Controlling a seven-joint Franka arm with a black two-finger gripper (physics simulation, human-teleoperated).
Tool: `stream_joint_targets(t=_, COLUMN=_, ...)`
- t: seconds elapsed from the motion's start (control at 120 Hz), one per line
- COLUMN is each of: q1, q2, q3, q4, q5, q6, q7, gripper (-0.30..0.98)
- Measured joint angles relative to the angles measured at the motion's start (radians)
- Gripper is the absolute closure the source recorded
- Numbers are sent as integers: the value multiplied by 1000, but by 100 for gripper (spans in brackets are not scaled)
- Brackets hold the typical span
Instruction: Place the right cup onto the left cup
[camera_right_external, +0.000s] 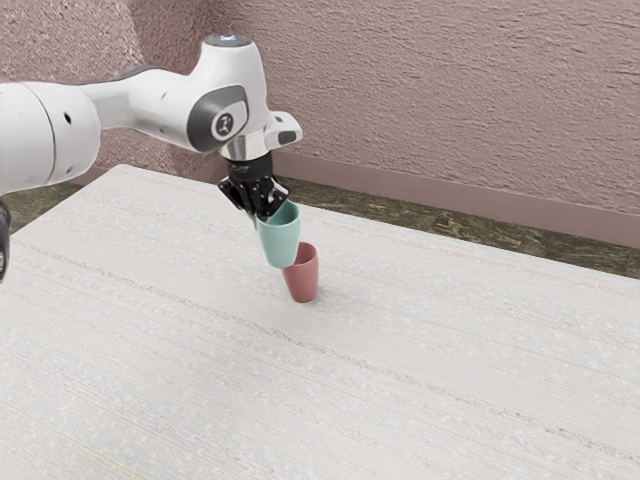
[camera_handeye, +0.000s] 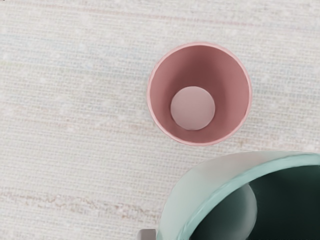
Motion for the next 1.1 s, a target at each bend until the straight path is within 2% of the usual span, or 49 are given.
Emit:
stream_joint_targets(t=0.267, q1=20, q2=144, q3=-19, q4=182, q5=-20, q6=-45, q7=53, gripper=78)
stream_joint_targets(t=0.533, q1=33, q2=180, q3=-21, q4=222, q5=-50, q6=-52, q7=91, gripper=78)
stream_joint_targets(t=0.875, q1=67, q2=253, q3=-22, q4=317, q5=-57, q6=-57, q7=138, gripper=78)
stream_joint_targets(t=1.1, q1=68, q2=279, q3=-24, q4=327, q5=-62, q6=-54, q7=164, gripper=79)
